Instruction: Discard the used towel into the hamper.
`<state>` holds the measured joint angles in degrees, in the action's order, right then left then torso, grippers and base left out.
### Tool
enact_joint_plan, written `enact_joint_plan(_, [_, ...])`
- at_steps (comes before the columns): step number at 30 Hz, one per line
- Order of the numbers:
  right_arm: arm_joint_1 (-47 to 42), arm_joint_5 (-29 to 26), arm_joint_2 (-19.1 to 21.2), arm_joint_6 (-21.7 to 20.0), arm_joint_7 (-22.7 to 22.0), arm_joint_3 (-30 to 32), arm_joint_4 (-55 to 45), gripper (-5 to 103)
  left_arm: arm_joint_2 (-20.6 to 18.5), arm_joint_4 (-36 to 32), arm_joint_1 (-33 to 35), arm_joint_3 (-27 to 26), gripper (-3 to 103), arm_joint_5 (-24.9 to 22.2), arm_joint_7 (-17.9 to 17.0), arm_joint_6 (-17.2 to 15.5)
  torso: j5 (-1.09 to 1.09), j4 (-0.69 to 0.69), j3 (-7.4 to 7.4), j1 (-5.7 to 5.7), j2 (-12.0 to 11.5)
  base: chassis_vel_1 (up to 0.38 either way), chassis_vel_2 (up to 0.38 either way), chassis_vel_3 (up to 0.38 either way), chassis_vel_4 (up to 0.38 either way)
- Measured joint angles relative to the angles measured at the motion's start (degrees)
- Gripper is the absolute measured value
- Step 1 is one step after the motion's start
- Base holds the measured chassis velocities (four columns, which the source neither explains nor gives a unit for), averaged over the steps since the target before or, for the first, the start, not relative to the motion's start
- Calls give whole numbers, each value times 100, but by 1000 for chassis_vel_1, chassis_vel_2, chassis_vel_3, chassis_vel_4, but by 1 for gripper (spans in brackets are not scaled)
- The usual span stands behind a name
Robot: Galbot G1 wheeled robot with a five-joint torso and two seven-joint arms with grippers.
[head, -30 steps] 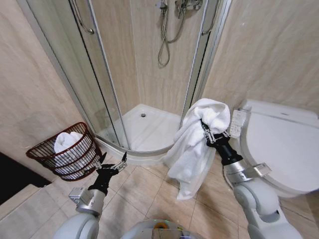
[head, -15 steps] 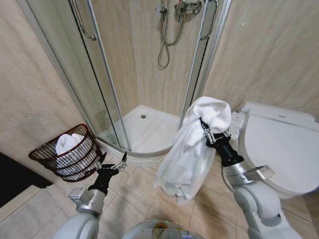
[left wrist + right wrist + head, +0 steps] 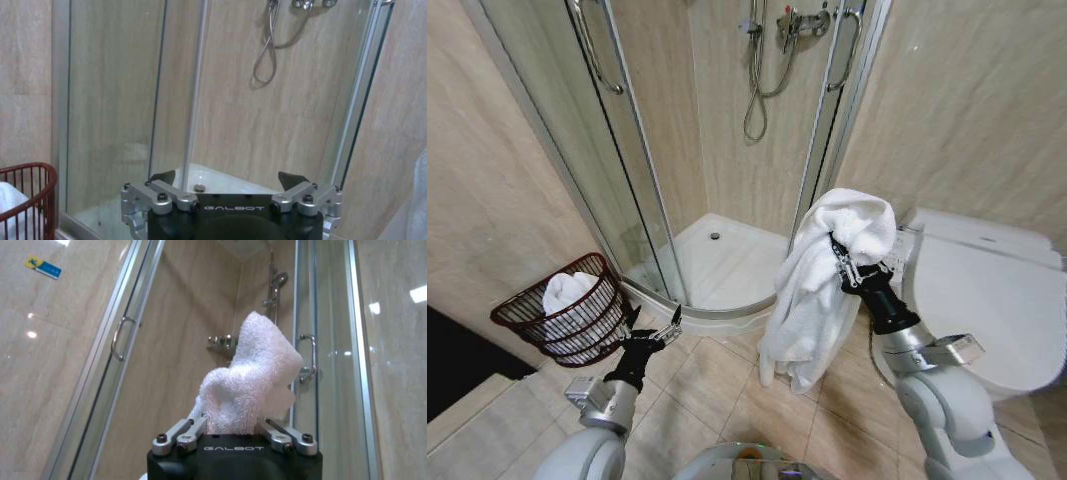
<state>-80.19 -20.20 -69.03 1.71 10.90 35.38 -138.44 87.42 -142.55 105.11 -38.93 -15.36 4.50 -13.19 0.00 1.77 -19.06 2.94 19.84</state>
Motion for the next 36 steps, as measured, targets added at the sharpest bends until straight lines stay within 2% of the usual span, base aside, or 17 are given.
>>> enact_joint_plan(7, [-66, 87, -30, 221, -11, 133, 32, 18, 0, 0, 0, 0, 100, 0, 0, 0, 0, 0, -122, 68, 188, 0, 0, 0, 0])
enact_joint_plan(14, [-34, -375, 55, 432, -258, 456, 102, 18, 0, 0, 0, 0, 100, 0, 0, 0, 1, 0, -209, 121, 327, 0, 0, 0, 0])
enact_joint_plan(18, [-287, -815, 120, 705, -378, 1063, 101, 18, 0, 0, 0, 0, 100, 0, 0, 0, 1, 0, -287, 174, 458, 0, 0, 0, 0])
enact_joint_plan(21, [-650, -936, 90, 846, -407, 1351, -86, 18, 0, 0, 0, 0, 100, 0, 0, 0, 1, -1, -331, 202, 530, 0, 0, 0, 0])
enact_joint_plan(27, [-1127, -825, -129, 907, -430, 1594, -406, 18, 0, 0, 0, 0, 100, 0, 0, 0, 1, -1, -402, 249, 649, 0, 0, 0, 0])
enact_joint_plan(31, [-1281, -478, -308, 893, -468, 1654, -489, 18, 0, 0, 0, 0, 100, 0, 0, 0, 1, 0, -468, 299, 763, 0, 0, 0, 0])
enact_joint_plan(35, [-1348, -514, -321, 900, -465, 1668, -491, 18, 0, 0, 0, 0, 100, 0, 0, 0, 1, -1, -509, 330, 836, 0, 0, 0, 0])
enact_joint_plan(36, [-1339, -680, -176, 909, -489, 1721, -491, 18, -1, 0, 0, 0, 100, 0, 0, 0, 1, -1, -534, 350, 880, 0, 0, 0, 0])
